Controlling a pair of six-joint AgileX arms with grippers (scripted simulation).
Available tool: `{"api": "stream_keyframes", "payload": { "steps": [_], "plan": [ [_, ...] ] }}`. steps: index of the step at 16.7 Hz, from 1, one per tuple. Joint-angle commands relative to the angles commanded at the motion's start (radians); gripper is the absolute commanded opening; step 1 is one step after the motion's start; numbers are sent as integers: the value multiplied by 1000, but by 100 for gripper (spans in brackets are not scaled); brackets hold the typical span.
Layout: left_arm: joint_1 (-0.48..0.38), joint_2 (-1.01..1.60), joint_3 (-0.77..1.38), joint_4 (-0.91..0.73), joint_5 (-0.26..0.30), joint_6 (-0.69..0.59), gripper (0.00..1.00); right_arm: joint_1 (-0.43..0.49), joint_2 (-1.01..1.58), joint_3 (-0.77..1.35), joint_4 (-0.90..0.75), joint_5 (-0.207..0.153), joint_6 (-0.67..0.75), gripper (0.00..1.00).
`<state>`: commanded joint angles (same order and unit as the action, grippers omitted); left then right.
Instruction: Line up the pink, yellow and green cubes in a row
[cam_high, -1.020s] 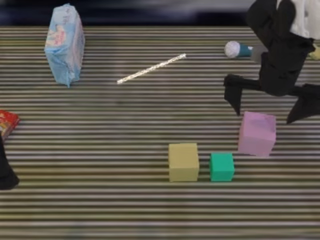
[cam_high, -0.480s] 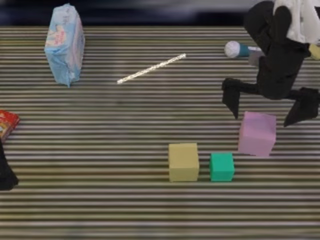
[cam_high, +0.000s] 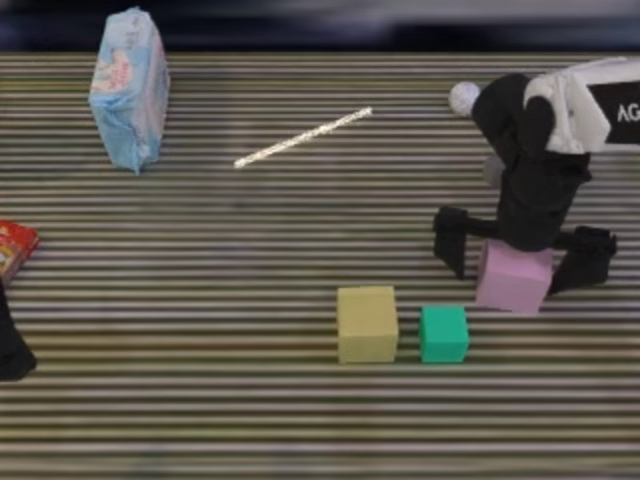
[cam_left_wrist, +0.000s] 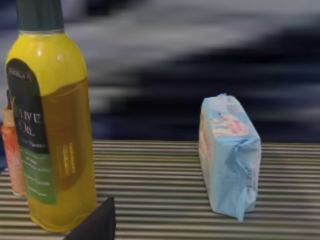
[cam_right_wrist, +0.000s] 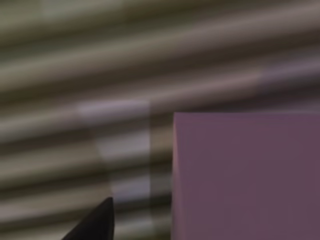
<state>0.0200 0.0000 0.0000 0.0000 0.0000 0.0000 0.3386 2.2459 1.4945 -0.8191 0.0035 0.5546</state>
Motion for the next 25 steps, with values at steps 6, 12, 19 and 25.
{"api": "stream_keyframes", "payload": {
  "steps": [6,12,19,25],
  "plan": [
    [0,0,0,0,0,0,100,0,0,0,1,0,0,77],
    [0,0,0,0,0,0,100,0,0,0,1,0,0,32],
    [0,0,0,0,0,0,100,0,0,0,1,0,0,0],
    [0,0,0,0,0,0,100,-3,-11,1,-4,5,-1,0]
  ]
}}
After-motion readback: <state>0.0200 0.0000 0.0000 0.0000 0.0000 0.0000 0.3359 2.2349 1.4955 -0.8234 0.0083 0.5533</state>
